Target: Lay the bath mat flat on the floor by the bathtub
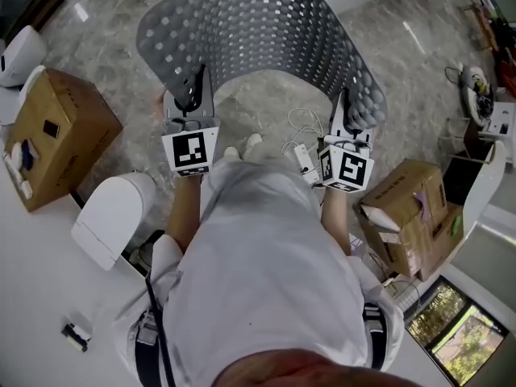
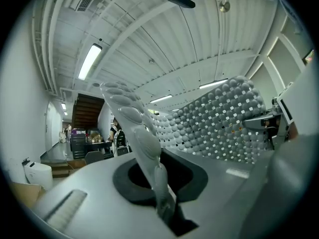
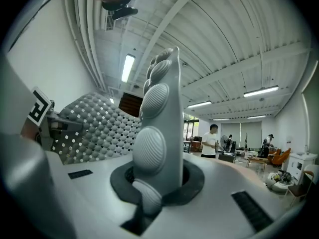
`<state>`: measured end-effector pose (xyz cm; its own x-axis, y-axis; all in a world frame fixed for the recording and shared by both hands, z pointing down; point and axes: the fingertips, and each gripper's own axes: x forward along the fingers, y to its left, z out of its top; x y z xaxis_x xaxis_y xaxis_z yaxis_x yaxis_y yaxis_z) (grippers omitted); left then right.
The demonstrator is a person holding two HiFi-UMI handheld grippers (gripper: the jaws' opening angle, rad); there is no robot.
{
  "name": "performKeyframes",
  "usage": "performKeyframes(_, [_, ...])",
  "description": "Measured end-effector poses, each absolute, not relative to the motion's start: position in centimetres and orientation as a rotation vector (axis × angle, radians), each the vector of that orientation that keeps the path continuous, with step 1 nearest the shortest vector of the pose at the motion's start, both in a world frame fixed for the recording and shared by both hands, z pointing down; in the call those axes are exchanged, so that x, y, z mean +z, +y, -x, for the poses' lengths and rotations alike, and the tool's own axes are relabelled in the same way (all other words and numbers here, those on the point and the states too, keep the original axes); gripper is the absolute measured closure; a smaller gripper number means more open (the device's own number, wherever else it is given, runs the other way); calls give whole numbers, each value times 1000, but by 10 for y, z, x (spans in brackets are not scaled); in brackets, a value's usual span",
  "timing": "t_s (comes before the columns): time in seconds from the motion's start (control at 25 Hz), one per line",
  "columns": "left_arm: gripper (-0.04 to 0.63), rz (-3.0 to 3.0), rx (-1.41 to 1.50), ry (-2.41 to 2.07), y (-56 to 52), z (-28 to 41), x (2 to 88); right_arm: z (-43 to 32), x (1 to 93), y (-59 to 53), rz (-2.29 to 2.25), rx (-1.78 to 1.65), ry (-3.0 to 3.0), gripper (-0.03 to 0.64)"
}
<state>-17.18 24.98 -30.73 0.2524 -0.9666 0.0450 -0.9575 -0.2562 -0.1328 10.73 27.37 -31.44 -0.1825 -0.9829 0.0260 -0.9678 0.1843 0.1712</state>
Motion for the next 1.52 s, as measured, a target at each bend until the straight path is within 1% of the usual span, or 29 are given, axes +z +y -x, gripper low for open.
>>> performKeyframes(0.16, [577, 2443, -200, 1912, 242, 178, -288, -111, -299, 273, -1896, -127, -2296, 594])
performKeyframes(0.36, [577, 2460, -314, 1940, 225, 172, -265, -124, -272, 248, -1845, -25, -2292, 594])
performKeyframes(0.52, [577, 2469, -382, 1957, 186, 162, -244, -131, -246, 203, -1800, 40, -2303, 592])
performKeyframes(0.84, [575, 2505, -663, 1934, 96, 135, -180, -140, -162, 102, -1622, 247, -2297, 592])
performKeyframes(1.12, [575, 2550, -886, 1902, 29, 109, -76, -159, -54, 39, -1473, 395, -2232, 592])
performKeyframes(1.52, [575, 2619, -1104, 1891, -8, 121, 128, -152, 138, 10, -1325, 622, -2143, 591])
